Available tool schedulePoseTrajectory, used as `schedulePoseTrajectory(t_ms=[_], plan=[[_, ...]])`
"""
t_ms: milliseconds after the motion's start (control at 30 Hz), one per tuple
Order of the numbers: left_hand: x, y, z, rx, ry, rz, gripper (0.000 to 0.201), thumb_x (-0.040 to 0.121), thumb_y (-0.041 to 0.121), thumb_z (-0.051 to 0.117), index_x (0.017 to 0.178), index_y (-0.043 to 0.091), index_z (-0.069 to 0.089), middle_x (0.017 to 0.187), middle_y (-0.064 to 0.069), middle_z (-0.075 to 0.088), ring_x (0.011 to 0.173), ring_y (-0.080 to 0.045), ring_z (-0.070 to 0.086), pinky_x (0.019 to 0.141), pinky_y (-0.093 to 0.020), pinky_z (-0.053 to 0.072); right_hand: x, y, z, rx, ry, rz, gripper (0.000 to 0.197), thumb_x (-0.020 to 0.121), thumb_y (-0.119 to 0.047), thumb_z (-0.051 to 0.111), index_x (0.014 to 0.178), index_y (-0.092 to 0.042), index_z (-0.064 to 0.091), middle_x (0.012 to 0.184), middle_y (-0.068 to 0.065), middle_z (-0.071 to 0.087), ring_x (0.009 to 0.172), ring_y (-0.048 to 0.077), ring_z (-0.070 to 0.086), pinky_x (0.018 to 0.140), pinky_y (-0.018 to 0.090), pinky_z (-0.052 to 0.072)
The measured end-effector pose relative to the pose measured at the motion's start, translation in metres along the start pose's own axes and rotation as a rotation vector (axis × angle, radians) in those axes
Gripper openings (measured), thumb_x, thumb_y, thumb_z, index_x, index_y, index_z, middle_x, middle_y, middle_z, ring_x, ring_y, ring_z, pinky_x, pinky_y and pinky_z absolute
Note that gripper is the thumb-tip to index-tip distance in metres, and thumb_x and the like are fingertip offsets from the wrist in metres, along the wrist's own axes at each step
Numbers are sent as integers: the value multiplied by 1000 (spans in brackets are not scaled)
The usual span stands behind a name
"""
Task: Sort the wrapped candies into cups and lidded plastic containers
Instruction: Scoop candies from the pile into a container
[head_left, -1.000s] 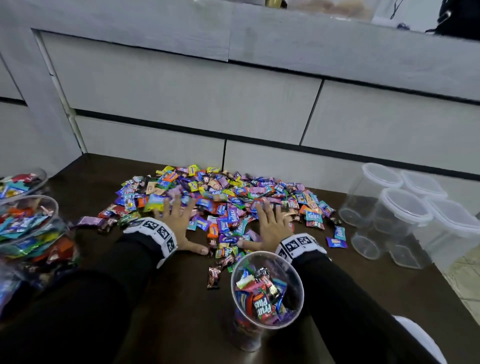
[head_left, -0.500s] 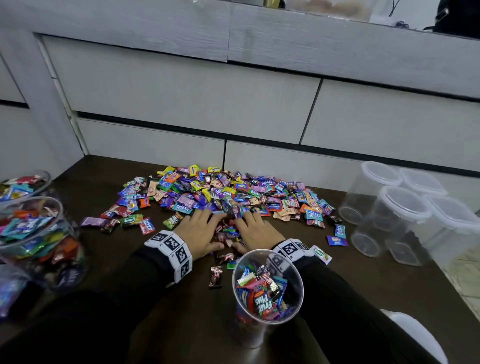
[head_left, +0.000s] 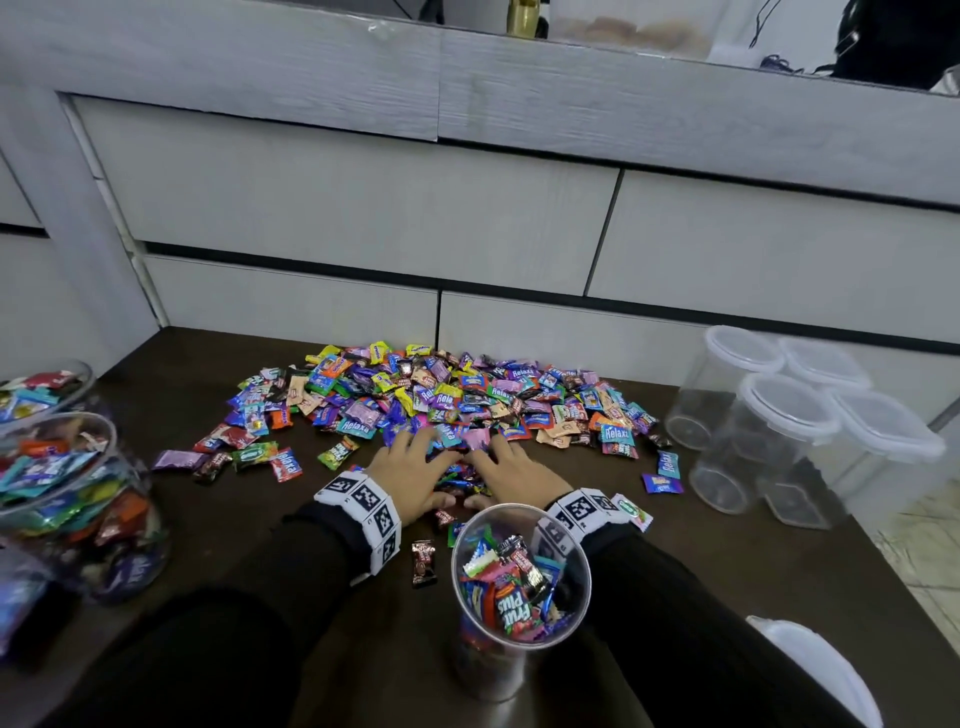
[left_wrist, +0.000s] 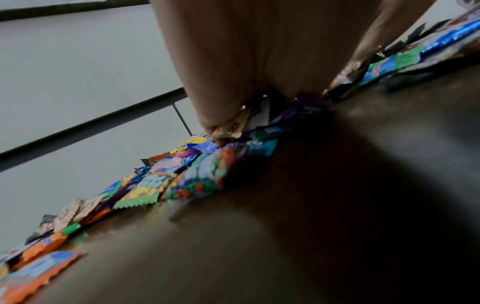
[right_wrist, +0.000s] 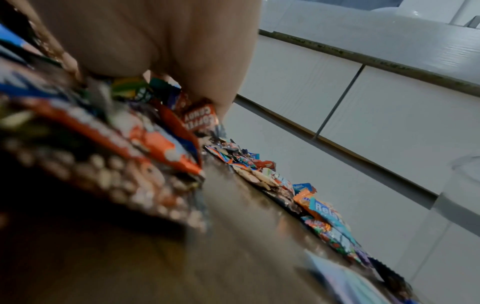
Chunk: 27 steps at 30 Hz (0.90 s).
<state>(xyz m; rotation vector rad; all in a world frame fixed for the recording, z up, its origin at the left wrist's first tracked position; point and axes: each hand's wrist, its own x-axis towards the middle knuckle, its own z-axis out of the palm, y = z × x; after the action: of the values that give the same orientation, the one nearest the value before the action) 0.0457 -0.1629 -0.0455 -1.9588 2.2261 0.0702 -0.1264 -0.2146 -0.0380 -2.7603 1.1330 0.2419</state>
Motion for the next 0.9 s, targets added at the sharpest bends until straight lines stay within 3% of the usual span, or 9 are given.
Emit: schedulePoseTrajectory(t_ms=[200, 367, 467, 633, 767, 900], plan=[[0, 3, -8, -63, 47, 13, 45, 100, 46, 43, 135, 18, 38, 131, -11, 36, 120, -29, 41, 91, -39, 48, -6, 0, -9, 66, 5, 48, 50, 94, -28, 54, 134, -8, 31, 132, 19, 40, 113, 40, 52, 84, 47, 44], [-6, -3, -20, -104, 79, -15, 60, 95, 61, 40, 136, 16, 38, 127, -7, 49, 113, -25, 55, 83, -37, 49, -19, 12, -15, 182, 105, 86, 44, 92, -24, 57, 128, -9, 36, 125, 16, 52, 105, 37, 57, 82, 43, 48], [-8, -7, -24, -108, 54, -56, 59, 93, 64, 41, 126, 16, 45, 119, -6, 55, 108, -24, 57, 82, -36, 48, -23, 17, -16, 172, 143, 119, 32, 94, -26, 53, 120, -8, 49, 117, 15, 57, 107, 32, 53, 79, 35, 41], [-14, -4, -26, -73, 95, -40, 54, 96, 62, 38, 116, 14, 51, 110, -6, 60, 101, -25, 60, 79, -36, 50, -33, 13, -17, 261, 217, 119, 21, 91, -20, 56, 109, -10, 58, 102, 14, 63, 94, 30, 57, 70, 29, 36], [-21, -3, -34, -174, 213, -95, 46, 101, 51, 34, 118, 13, 54, 86, -2, 58, 87, -23, 63, 71, -37, 53, -43, 10, -26, 310, 291, 128, 17, 91, -19, 54, 104, -11, 60, 92, 12, 65, 85, 29, 58, 71, 34, 46], [-29, -5, -47, -308, 267, -174, 40, 100, 44, 37, 103, 10, 58, 70, -3, 55, 77, -25, 61, 60, -32, 43, -55, 10, -36, 367, 380, 166, 14, 91, -20, 55, 99, -11, 61, 88, 10, 68, 79, 25, 61, 71, 34, 48]])
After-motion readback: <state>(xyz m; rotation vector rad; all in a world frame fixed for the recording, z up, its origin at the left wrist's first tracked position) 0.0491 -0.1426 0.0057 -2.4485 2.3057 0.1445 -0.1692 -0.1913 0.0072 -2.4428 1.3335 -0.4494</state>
